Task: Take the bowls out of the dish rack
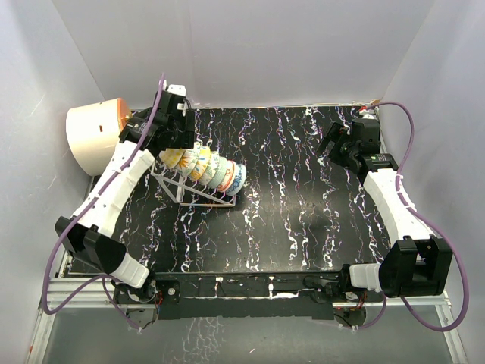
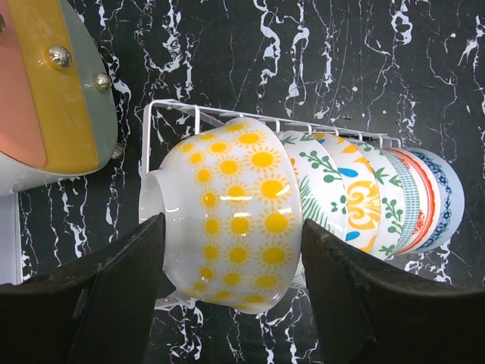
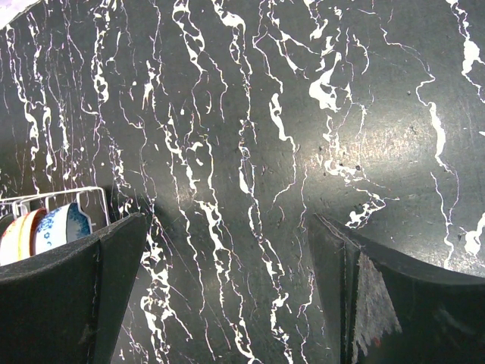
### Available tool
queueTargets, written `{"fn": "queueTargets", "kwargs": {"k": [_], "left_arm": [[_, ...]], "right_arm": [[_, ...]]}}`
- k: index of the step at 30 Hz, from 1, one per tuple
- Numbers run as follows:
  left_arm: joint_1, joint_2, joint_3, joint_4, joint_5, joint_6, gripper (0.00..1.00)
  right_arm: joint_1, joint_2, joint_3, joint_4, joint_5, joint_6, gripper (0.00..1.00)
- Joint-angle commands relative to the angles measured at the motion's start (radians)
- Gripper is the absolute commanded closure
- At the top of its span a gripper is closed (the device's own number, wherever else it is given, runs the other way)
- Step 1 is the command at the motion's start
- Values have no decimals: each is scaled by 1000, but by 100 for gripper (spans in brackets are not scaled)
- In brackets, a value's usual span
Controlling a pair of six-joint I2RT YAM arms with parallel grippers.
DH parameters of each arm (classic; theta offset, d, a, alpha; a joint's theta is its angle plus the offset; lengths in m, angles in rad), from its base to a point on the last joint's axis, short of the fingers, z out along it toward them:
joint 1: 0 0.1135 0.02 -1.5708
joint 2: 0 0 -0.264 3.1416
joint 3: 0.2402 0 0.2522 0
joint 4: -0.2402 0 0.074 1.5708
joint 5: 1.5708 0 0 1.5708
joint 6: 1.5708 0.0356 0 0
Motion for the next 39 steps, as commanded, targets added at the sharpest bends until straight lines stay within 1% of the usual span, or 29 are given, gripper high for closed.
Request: {"fn": "queueTargets", "kwargs": {"k": [1, 6, 15, 34, 39], "left_arm": [[-1, 2, 55, 0, -43, 10, 60], [-2, 6, 71, -3, -43, 8, 62], [-2, 8, 86, -8, -43, 2, 62], [-2, 23, 175, -14, -5, -27, 63], [-2, 27, 192, -3, 36, -35, 63]], "right_arm": [[-6, -1, 21, 55, -1, -7, 10], [-6, 3, 22, 56, -4, -7, 10], [-6, 5, 18, 56, 0, -12, 10], [-8, -4, 1, 59, -8, -15, 10], [-8, -2, -7, 60, -18, -12, 10]]}}
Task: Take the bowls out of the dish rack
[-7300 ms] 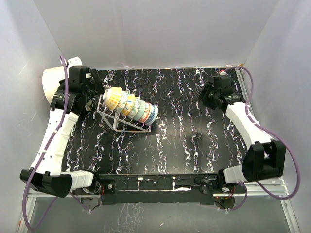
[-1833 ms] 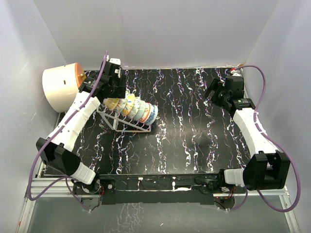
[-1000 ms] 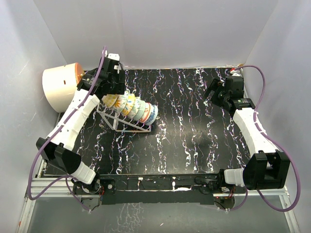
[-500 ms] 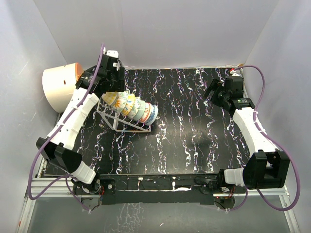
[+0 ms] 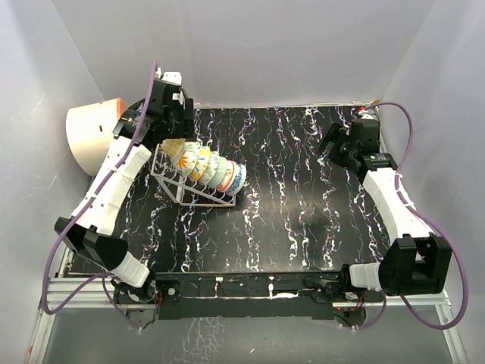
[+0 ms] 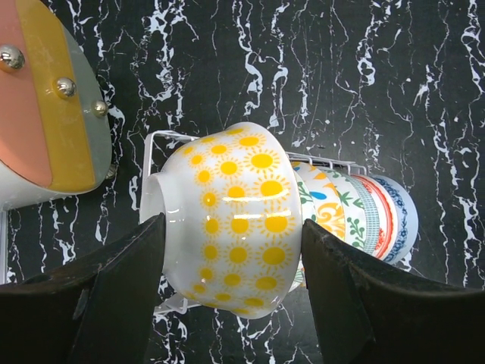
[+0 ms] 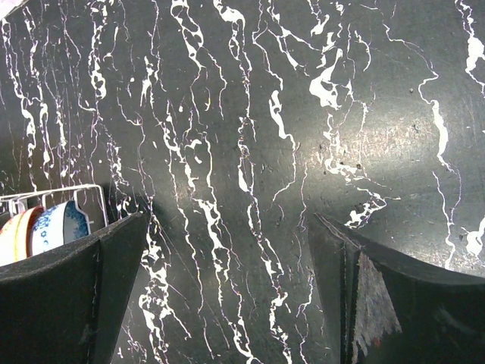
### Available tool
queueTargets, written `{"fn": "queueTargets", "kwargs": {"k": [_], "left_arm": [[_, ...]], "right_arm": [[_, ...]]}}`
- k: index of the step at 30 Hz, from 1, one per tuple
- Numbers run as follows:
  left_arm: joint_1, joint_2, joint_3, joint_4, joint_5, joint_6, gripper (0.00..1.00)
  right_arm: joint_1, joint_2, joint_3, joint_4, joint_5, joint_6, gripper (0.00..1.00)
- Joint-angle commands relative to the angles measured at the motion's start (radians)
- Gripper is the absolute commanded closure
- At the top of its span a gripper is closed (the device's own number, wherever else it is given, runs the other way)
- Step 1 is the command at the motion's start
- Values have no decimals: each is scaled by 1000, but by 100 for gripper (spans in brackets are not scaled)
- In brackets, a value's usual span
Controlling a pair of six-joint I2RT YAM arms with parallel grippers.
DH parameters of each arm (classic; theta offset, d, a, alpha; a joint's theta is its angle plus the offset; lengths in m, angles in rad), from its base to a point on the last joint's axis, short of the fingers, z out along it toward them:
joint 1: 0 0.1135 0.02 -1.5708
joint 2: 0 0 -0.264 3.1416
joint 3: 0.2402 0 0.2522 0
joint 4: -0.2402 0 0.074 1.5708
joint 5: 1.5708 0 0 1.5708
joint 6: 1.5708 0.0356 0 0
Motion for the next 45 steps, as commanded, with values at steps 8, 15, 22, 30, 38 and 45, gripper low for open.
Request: {"fn": "queueTargets", "kwargs": {"k": [8, 15, 22, 30, 38, 45], "left_arm": [[-2, 1, 104, 25, 43, -13, 63], [-2, 18, 156, 18, 51, -17, 64], [-2, 48, 221, 18, 113, -53, 65], [-2, 66, 244, 41, 187, -91, 65], [-2, 81, 257, 83, 285, -155, 65], [-1, 90, 260, 125, 365, -205, 65]], "right_arm": [[-9, -10, -8, 63, -15, -7, 10], [-9, 4, 5, 66, -16, -8, 10], [-9, 14, 13, 71, -21, -8, 10], [-11, 8, 5, 70, -19, -10, 10], [-12, -8, -5, 70, -21, -2, 10], [-12, -23, -15, 70, -31, 15, 10]]}}
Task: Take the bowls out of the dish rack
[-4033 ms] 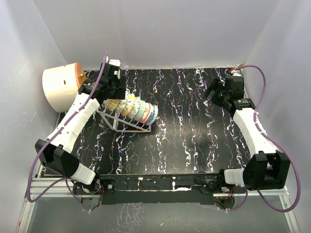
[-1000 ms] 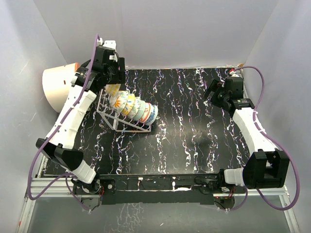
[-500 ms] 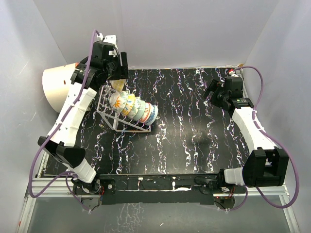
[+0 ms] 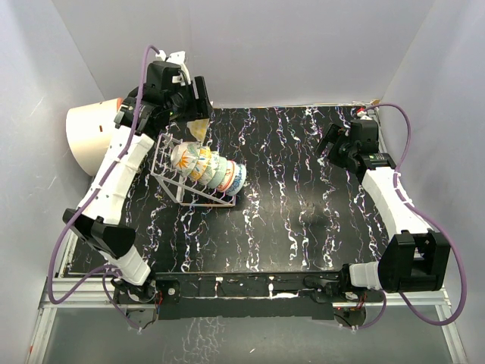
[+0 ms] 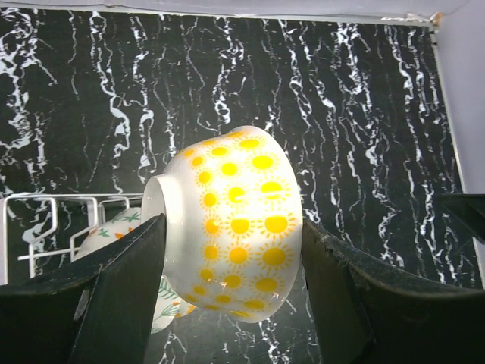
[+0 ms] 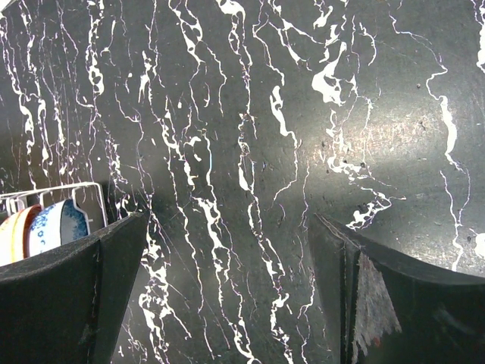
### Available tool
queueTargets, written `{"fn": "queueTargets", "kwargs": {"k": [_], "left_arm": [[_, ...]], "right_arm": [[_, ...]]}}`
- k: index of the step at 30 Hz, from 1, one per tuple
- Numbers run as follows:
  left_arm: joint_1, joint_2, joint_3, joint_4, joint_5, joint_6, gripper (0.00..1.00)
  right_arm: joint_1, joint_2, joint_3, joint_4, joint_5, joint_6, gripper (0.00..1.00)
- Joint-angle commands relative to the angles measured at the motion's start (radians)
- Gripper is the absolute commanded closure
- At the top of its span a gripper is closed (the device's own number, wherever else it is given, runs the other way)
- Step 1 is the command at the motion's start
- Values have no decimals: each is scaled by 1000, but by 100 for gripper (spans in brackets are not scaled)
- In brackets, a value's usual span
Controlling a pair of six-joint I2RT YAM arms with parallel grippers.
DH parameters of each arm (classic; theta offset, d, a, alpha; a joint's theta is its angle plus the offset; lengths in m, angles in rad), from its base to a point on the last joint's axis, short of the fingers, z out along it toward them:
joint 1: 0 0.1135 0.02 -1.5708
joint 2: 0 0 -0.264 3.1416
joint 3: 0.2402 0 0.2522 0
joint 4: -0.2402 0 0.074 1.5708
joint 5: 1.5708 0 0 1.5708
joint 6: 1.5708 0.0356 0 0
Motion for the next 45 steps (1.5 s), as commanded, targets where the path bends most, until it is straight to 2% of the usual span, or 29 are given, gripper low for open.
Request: {"fn": "queueTargets", "kwargs": {"k": [1, 8, 14, 20, 29, 35, 45], "left_arm": [[-1, -14, 48, 80, 86, -53, 65], [-1, -38, -60, 184, 194, -159, 66], [-2, -38, -106, 258, 264, -225, 67], [-1, -34, -126, 306, 308, -264, 67], [-1, -42, -170, 372, 376, -327, 68], [-1, -35, -168, 381, 394, -338, 68], [0, -34, -180, 424, 435, -374, 68]], "right_arm": [[-6, -47, -1, 58, -17, 13, 10], [-6, -32, 36, 105, -135, 2, 12], [31, 46, 88, 237, -464, 2, 15], [131, 156, 178, 382, -616, 99, 14], [209, 318, 294, 613, -720, 273, 18], [273, 396, 370, 634, -731, 292, 18], [317, 424, 375, 715, -745, 351, 19]]}}
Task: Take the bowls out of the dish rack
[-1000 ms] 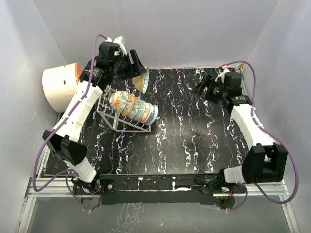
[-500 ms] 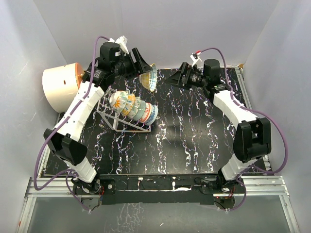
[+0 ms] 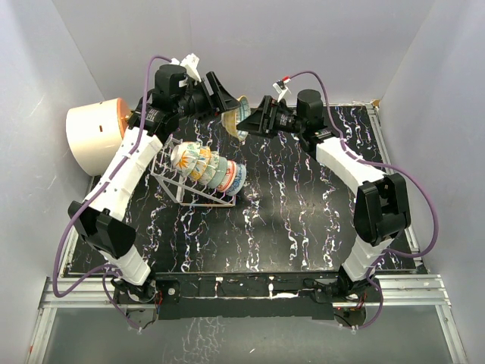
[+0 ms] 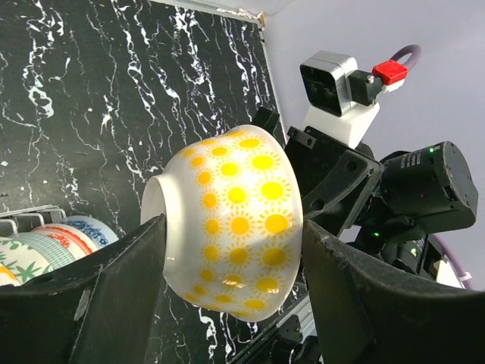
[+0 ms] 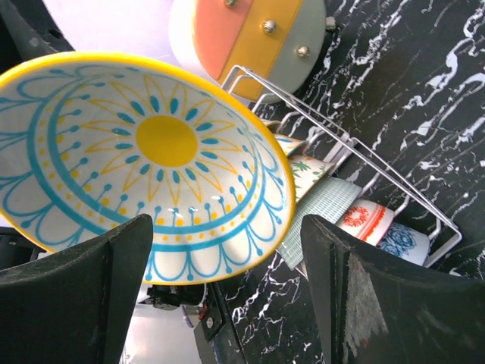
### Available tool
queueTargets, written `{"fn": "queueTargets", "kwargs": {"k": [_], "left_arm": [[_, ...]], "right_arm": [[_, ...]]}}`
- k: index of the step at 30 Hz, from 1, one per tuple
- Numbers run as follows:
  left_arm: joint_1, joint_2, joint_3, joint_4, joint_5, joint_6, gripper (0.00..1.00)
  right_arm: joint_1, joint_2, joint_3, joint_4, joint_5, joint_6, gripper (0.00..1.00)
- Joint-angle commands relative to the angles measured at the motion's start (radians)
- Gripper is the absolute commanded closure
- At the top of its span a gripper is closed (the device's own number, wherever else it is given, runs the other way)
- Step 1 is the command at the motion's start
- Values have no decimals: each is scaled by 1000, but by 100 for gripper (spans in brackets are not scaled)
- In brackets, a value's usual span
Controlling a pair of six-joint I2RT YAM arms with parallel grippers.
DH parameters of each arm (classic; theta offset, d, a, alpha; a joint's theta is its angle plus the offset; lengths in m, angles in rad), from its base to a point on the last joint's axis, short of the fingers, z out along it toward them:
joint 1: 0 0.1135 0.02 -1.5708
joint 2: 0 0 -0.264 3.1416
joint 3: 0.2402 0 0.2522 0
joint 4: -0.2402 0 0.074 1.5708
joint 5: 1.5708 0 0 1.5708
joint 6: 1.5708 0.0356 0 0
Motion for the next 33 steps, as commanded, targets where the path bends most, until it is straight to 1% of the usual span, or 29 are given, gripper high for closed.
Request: {"fn": "queueTargets", "kwargs": {"k": [1, 4, 8, 12, 17, 20, 21, 25, 28, 30, 32, 33], "left_arm": [[-2, -38, -4, 84, 65, -38, 68], [-1, -43, -7, 92, 69, -44, 68], [-1, -49, -11, 98, 71, -50, 68], [-2, -57, -21, 108, 77, -60, 68], [-2, -66, -26, 115, 81, -64, 68], [-1, -73, -33, 119, 79, -67, 69], [-1, -73, -35, 121, 79, -67, 69], [-1, -81, -42, 125, 79, -70, 68], [-1, -85, -49, 126, 80, -72, 68], [-1, -89, -56, 126, 82, -73, 68], [-1, -97, -67, 129, 79, -73, 67], [-1, -102, -74, 129, 74, -73, 65]], "right_arm": [[0, -5, 38, 135, -25, 43, 20], [0, -5, 27, 162, -29, 68, 23], [0, -5, 12, 198, -33, 93, 30], [0, -5, -6, 221, -30, 115, 39], [0, -5, -30, 241, -25, 129, 56], [0, -5, -37, 249, -26, 136, 59], [0, -5, -41, 256, -29, 142, 61], [0, -8, -64, 287, -34, 163, 78], [0, -15, -78, 297, -39, 165, 85], [0, -22, -93, 304, -38, 165, 92], [0, -31, -108, 317, -39, 170, 92], [0, -34, -118, 326, -40, 175, 92]]}}
